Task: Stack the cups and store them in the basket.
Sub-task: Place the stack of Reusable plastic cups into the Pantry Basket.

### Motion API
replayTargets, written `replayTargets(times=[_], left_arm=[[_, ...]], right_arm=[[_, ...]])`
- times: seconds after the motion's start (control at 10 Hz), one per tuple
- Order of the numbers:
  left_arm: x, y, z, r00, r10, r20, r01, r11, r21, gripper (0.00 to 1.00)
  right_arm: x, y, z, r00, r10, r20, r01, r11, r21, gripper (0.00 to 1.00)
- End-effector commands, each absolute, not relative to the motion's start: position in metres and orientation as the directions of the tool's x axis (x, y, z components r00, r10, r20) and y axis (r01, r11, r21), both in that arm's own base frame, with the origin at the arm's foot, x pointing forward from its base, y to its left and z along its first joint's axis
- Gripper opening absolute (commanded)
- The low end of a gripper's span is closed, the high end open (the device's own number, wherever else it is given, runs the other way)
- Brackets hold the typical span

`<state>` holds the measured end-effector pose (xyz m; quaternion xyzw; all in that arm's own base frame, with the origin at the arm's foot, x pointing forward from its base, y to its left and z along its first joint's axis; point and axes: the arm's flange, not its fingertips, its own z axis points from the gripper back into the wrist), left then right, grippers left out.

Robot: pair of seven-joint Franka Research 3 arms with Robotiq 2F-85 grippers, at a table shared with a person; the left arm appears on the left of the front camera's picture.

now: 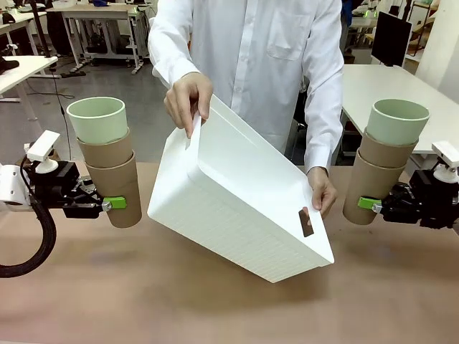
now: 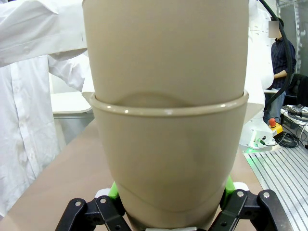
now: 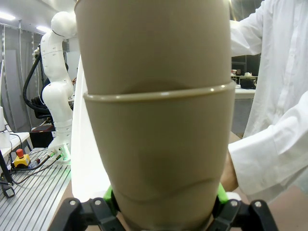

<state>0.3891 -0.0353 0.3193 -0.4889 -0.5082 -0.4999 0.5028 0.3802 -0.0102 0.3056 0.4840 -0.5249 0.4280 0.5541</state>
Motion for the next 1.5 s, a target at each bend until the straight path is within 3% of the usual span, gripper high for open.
replayTargets(times=[0.0,0.2,0.6,0.9,1.4], left_arm=[[0.389,-0.035,0.323,-0.024,0.002,1.000,0.999,0.021,0.024,0.84],[0.389,-0.035,0.323,-0.024,0.002,1.000,0.999,0.021,0.024,0.84],[0.389,-0.035,0.323,-0.024,0.002,1.000,0.999,0.021,0.024,0.84],[0.389,-0.035,0.323,-0.024,0.002,1.000,0.999,0.021,0.024,0.84],[0.389,-0.035,0.323,-0.024,0.002,1.000,0.999,0.021,0.024,0.84]], right_arm=[[0.381,-0.010,0.310,0.072,-0.033,0.997,-0.984,0.163,0.076,0.84],[0.374,-0.008,0.317,0.086,-0.011,0.996,-0.980,0.181,0.087,0.84],[0.341,0.028,0.391,0.138,0.221,0.965,-0.967,0.240,0.084,0.84],[0.352,0.098,0.419,0.177,0.410,0.895,-0.956,0.288,0.057,0.84],[0.324,0.195,0.413,0.233,0.655,0.719,-0.946,0.325,0.011,0.84]])
